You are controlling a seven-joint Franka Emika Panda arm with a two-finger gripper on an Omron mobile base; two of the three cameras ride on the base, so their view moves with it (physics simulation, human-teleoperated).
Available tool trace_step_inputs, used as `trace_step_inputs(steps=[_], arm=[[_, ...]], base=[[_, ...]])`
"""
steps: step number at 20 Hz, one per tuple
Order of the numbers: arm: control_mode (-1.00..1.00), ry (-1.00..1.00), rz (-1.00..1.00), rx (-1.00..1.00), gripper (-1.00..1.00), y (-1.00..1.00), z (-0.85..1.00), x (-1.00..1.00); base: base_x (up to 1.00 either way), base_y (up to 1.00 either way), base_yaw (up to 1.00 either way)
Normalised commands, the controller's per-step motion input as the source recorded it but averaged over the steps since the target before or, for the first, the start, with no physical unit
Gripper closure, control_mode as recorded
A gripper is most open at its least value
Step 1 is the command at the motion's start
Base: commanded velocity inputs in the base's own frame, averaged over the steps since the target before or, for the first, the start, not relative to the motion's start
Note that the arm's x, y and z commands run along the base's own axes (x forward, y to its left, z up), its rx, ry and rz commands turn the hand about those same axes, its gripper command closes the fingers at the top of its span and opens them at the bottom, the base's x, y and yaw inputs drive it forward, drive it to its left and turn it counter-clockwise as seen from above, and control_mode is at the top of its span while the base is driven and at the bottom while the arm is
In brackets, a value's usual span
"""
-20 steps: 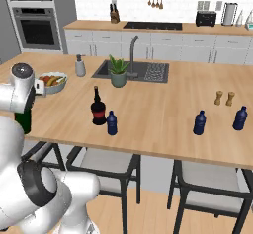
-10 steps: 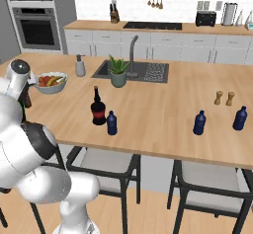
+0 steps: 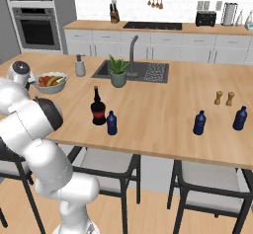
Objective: Move the plastic bottles in the middle to the plastics group, and the glass bottles in the middle to the glass group.
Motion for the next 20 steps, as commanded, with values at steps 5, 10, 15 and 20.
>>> trace_step_inputs(steps=[5,10,15,20], arm=[[-1.00,0.03,0.00,-0.04,1.00,0.39,-0.10,0.37],[-1.00,-0.02,0.00,0.00,1.00,0.32,-0.26,0.29],[-1.00,-0.03,0.00,-0.02,1.00,0.33,-0.39,0.31],[-1.00,0.00,0.00,0.00,1.00,0.22,-0.24,0.43]], base=[[0.00,0.00,0.00],[0.00,0.00,0.00],[0.00,0.00,0.00],[0.00,0.00,0.00]])
